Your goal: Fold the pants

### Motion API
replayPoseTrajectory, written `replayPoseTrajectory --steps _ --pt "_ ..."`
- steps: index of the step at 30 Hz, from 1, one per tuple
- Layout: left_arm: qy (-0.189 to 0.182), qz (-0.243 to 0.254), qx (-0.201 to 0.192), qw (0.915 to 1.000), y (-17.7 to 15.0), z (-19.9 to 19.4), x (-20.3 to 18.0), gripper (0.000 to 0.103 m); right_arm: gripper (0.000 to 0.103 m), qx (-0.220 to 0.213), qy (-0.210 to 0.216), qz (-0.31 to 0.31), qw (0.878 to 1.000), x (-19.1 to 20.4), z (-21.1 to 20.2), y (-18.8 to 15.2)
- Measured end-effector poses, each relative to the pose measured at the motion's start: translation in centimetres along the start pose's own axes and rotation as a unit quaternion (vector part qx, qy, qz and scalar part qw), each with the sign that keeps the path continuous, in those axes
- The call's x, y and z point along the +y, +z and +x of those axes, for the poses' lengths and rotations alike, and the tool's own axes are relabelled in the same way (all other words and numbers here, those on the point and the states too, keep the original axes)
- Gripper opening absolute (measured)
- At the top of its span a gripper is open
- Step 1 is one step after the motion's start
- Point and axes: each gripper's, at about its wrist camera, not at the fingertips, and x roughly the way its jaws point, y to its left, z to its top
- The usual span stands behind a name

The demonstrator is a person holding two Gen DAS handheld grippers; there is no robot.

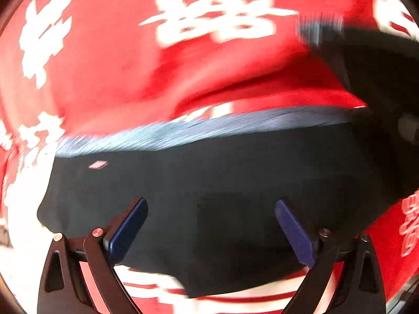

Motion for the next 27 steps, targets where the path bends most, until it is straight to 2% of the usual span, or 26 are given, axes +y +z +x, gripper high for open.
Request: replayPoseTrajectory --steps 3,5,6,8,9,10,13,17,20,22,24,26,27 --pt "0.019 -0.025 0.014 0.9994 -1.1 1.6 4.3 0.099 0.014 0.033 -0.022 -0.057 0.998 5.4 4.1 -1.2" --pt "0.025 -0.038 0.026 0.9986 -2.3 2.7 5.7 0.099 0.016 0.059 -0.05 -0.092 0.993 8.9 7.1 -2.8" --pt "0.024 -0.045 0.032 0.9982 -2.8 3.2 6.5 0.099 0.02 0.067 -0.068 -0.11 0.989 10.0 8.1 -3.7" --pt "0.015 -0.062 0.038 0.9972 -3.3 4.0 7.6 0.099 0.025 0.066 -0.123 -0.173 0.975 12.5 9.6 -5.7" --pt "0.01 -0.067 0.04 0.9969 -3.3 4.2 7.8 0.099 0.037 0.059 -0.146 -0.216 0.963 13.6 9.5 -6.7" --pt "0.002 -0.068 0.047 0.9966 -3.4 4.7 7.8 0.099 0.05 0.054 -0.141 -0.242 0.958 14.2 8.8 -7.4" --pt "0.011 -0.059 0.059 0.9965 -4.1 6.8 7.5 0.099 0.054 0.026 -0.109 -0.286 0.952 14.9 5.2 -8.7" --pt "0.013 -0.062 0.043 0.997 -4.1 7.4 7.5 0.099 0.054 0.004 -0.122 -0.299 0.946 14.6 3.3 -7.6" --pt "0.005 -0.062 0.047 0.9969 -4.2 7.4 7.7 0.099 0.053 0.025 -0.111 -0.304 0.946 14.9 5.4 -6.0" --pt "0.004 -0.058 0.046 0.9972 -4.1 7.5 7.8 0.1 0.047 0.031 -0.109 -0.309 0.944 15.3 6.4 -6.0" --pt "0.005 -0.055 0.043 0.9975 -4.2 7.6 8.0 0.1 0.046 0.037 -0.108 -0.325 0.939 15.8 8.0 -6.0" --pt "0.004 -0.057 0.044 0.9974 -4.4 7.1 7.4 0.1 0.019 0.059 -0.1 -0.338 0.934 16.2 9.1 -5.9" --pt "0.003 -0.058 0.046 0.9973 -4.3 7.2 7.6 0.1 0.011 0.077 -0.091 -0.331 0.936 16.0 9.4 -5.6"
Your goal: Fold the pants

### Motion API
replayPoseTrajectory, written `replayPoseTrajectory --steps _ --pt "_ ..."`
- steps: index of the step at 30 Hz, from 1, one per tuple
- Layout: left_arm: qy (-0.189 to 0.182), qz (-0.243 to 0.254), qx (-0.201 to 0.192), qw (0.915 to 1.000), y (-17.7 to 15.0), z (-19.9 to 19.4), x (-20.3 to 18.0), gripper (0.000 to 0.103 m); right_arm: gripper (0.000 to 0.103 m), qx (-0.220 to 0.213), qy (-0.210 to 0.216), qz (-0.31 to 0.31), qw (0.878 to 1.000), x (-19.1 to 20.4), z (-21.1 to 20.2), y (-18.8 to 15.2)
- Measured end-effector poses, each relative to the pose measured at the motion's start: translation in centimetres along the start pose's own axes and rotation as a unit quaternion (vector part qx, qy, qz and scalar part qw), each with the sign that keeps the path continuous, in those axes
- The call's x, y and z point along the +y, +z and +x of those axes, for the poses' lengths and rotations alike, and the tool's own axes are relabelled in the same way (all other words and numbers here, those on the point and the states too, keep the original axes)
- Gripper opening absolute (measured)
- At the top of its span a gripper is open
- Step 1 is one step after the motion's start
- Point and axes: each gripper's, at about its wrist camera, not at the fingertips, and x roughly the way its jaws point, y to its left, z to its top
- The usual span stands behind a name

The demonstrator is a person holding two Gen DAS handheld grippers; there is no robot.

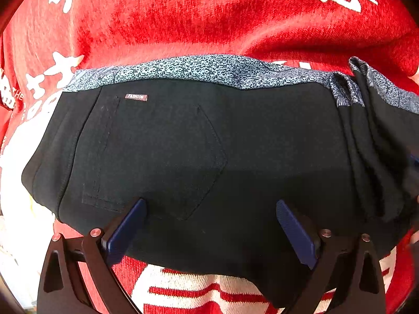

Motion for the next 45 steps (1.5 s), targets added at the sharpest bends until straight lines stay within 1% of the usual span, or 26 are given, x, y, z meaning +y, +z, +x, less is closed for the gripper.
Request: replayPoseTrajectory --steps 1,4,5,7,9,11,14,15,16,17,18,19,21,23,25,27,29,31,33,35,37,38,40,43,44,45 --pt "0.0 0.0 0.001 1.0 -0.1 -0.2 -0.2 0.1 0.008 -0.003 0.005 0.009 1.0 -0.6 -0.4 0.3" --pt "-0.002 -0.001 -0.003 1.0 -0.1 -0.1 -0.2 0.1 0.008 -0.036 0.017 0.03 0.999 -2.2 -3.7 0.7" --pt "-0.001 -0.001 -0.005 1.0 -0.1 0.0 -0.2 0.1 0.008 -0.039 0.02 0.028 0.999 -2.1 -4.4 0.6" --pt "0.0 -0.003 -0.008 1.0 -0.1 0.1 -0.2 0.101 0.008 -0.032 0.033 0.028 0.999 -1.3 -4.9 0.3" --pt "-0.001 -0.003 -0.003 1.0 0.1 0.1 -0.2 0.101 0.008 -0.012 0.049 0.024 0.998 0.7 -3.6 -0.3" --pt "-0.01 -0.005 0.005 0.9999 0.5 -0.1 0.2 0.101 0.009 0.006 0.048 0.014 0.999 2.4 -2.0 -0.7" --pt "-0.01 -0.005 0.009 0.9999 1.2 -0.9 0.9 0.101 0.015 0.0 0.031 0.009 0.999 2.9 -2.0 -0.9" --pt "-0.007 -0.002 0.007 0.9999 1.6 -1.3 1.2 0.1 0.022 0.0 0.037 0.016 0.999 2.5 -2.6 -1.0" --pt "-0.003 0.003 0.003 1.0 2.1 -1.9 1.2 0.1 0.041 -0.001 0.053 0.027 0.998 1.9 -3.2 -1.2" --pt "-0.001 0.008 -0.003 1.0 2.5 -2.6 1.2 0.101 0.048 -0.004 0.081 0.053 0.995 0.6 -4.1 -1.6" --pt "0.0 0.013 -0.012 0.9998 3.1 -3.4 0.9 0.101 0.05 -0.01 0.094 0.083 0.992 -0.8 -4.9 -2.0" --pt "0.0 0.016 -0.018 0.9997 3.5 -4.1 0.6 0.1 0.05 -0.017 0.097 0.114 0.989 -2.5 -5.8 -2.6" --pt "-0.001 0.024 -0.03 0.9993 5.0 -5.3 -0.9 0.1 0.05 -0.024 0.082 0.182 0.98 -6.9 -6.6 -4.0" --pt "-0.013 0.032 -0.038 0.9987 6.4 -6.4 -3.1 0.1 0.048 -0.008 0.075 0.256 0.964 -11.8 -5.7 -5.9" --pt "-0.033 0.043 -0.045 0.9975 7.8 -7.0 -5.6 0.1 0.024 0.022 0.078 0.303 0.95 -15.4 -3.9 -7.5" --pt "-0.05 0.053 -0.041 0.9965 8.9 -7.0 -8.6 0.1 0.023 0.041 0.082 0.341 0.936 -18.7 -1.9 -8.8" --pt "-0.063 0.053 -0.023 0.9963 9.6 -5.6 -10.9 0.1 0.022 0.052 0.087 0.355 0.929 -20.9 -0.3 -9.5" --pt "-0.048 0.053 0.003 0.9974 9.3 -3.4 -12.7 0.1 0.022 0.056 0.101 0.353 0.928 -21.7 0.9 -9.4" --pt "-0.034 0.053 0.044 0.997 7.5 -0.7 -13.4 0.103 0.022 0.069 0.127 0.349 0.926 -21.3 2.4 -9.3" --pt "-0.068 0.004 0.031 0.9972 6.5 -0.2 -11.9 0.103 0.022 0.086 0.148 0.342 0.924 -19.9 3.9 -9.5" --pt "-0.08 -0.004 0.05 0.9955 6.5 0.0 -11.3 0.103 0.022 0.085 0.14 0.335 0.928 -18.7 4.4 -9.9" --pt "-0.077 -0.003 0.055 0.9955 6.6 -0.1 -11.2 0.103 0.022 0.077 0.128 0.327 0.933 -18.3 4.1 -9.9" --pt "-0.063 -0.006 0.063 0.996 6.7 -0.6 -10.9 0.103 0.023 0.08 0.128 0.313 0.938 -17.9 3.7 -9.6" --pt "-0.043 -0.017 0.062 0.997 6.8 -2.0 -10.1 0.103 0.023 0.093 0.151 0.31 0.934 -18.0 3.0 -9.3" --pt "-0.04 -0.02 0.06 0.9972 6.8 -2.4 -9.8 0.103 0.025 0.098 0.16 0.308 0.933 -17.9 2.6 -9.3" --pt "-0.032 -0.024 0.059 0.9974 6.6 -2.9 -9.6 0.103 0.035 0.107 0.163 0.304 0.933 -17.7 2.1 -9.3"
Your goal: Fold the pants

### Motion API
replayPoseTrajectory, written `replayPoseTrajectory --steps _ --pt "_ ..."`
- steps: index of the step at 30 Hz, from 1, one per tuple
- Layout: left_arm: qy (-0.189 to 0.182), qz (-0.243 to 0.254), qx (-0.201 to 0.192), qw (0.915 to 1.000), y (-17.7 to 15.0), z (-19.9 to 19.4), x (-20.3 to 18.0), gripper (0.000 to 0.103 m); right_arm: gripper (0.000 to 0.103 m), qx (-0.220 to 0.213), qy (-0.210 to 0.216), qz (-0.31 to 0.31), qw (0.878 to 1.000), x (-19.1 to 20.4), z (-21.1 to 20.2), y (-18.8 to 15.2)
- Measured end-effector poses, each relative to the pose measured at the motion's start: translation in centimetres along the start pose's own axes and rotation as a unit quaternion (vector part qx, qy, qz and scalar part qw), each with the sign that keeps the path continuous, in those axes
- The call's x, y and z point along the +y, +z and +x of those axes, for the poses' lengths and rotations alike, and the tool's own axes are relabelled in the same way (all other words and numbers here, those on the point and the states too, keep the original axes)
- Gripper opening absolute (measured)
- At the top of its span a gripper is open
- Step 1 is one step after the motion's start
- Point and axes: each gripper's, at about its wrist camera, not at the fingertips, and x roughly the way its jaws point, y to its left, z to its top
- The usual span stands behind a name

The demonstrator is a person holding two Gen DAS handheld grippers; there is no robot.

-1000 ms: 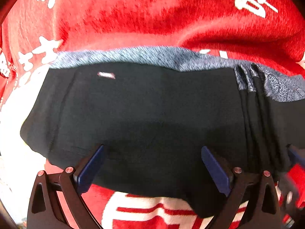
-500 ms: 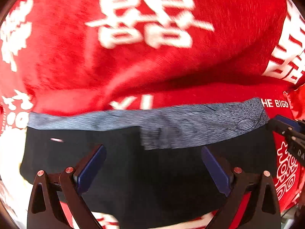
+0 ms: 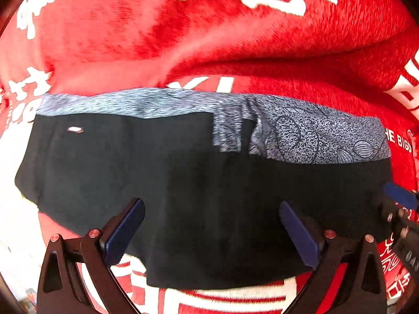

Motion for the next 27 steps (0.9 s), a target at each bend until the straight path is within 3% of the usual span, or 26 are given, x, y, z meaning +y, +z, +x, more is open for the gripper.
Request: replayPoseTrajectory --steps 1,3,13,27 --pt "0.005 -0.002 -0.001 1.0 -0.3 -0.4 0.2 0.103 0.052 0.004 -0.003 -0.002 1.0 0.2 -0.2 -0.1" --pt "0.012 -0.005 0.001 0.9999 -0.8 -1.1 0.5 0.103 0.067 0.006 -0.008 -0.009 1.0 0.7 -1.1 -0.6" --pt "0.027 -0.021 0.009 0.9994 -4.3 -3.9 0.6 0.103 0.076 0.024 -0.006 -0.027 0.999 1.9 -1.5 -1.0" --pt "0.02 -0.012 0.01 0.9997 -5.5 -4.5 1.8 0.103 0.081 0.021 -0.014 -0.023 0.999 2.3 -1.8 -1.3"
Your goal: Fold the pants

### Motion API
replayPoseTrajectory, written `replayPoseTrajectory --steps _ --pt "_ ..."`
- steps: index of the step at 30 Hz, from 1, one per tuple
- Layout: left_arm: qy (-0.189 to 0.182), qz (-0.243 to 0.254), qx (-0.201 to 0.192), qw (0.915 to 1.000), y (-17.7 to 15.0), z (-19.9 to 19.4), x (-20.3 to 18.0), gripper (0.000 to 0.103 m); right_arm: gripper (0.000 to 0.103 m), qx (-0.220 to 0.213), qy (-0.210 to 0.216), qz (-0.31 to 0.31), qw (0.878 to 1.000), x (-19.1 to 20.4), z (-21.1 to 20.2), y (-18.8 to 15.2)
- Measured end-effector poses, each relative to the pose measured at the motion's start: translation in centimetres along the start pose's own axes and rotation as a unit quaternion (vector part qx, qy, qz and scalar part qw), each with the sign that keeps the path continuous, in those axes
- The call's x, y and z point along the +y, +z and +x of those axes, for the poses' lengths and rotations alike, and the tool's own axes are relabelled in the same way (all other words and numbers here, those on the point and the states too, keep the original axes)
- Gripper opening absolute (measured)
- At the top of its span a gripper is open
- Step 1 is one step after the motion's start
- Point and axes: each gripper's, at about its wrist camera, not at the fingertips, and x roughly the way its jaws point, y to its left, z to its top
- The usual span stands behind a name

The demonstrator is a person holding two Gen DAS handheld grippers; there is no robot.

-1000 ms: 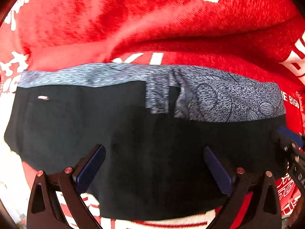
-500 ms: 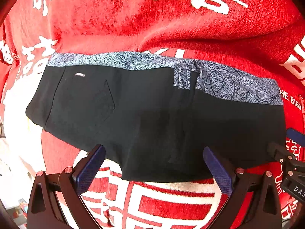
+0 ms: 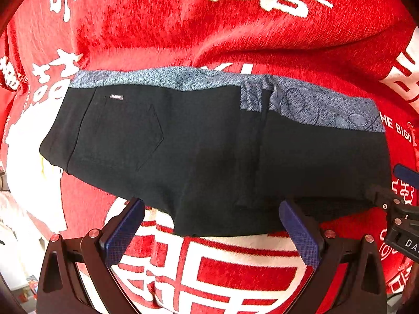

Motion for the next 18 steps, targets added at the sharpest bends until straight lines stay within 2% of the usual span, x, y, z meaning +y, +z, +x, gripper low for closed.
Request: replayPoseTrajectory --steps 7,18 --pt "-0.004 0.018 0.009 0.9998 -1.0 0.9 3.4 0.103 0.081 0.001 -0.018 0.002 1.0 3.0 0.1 -0.3" --pt "-0.006 0.02 0.006 0.9998 -2.0 1.6 11.8 0.103 0.081 0.016 -0.004 0.031 0.999 10.7 0.7 -1.3"
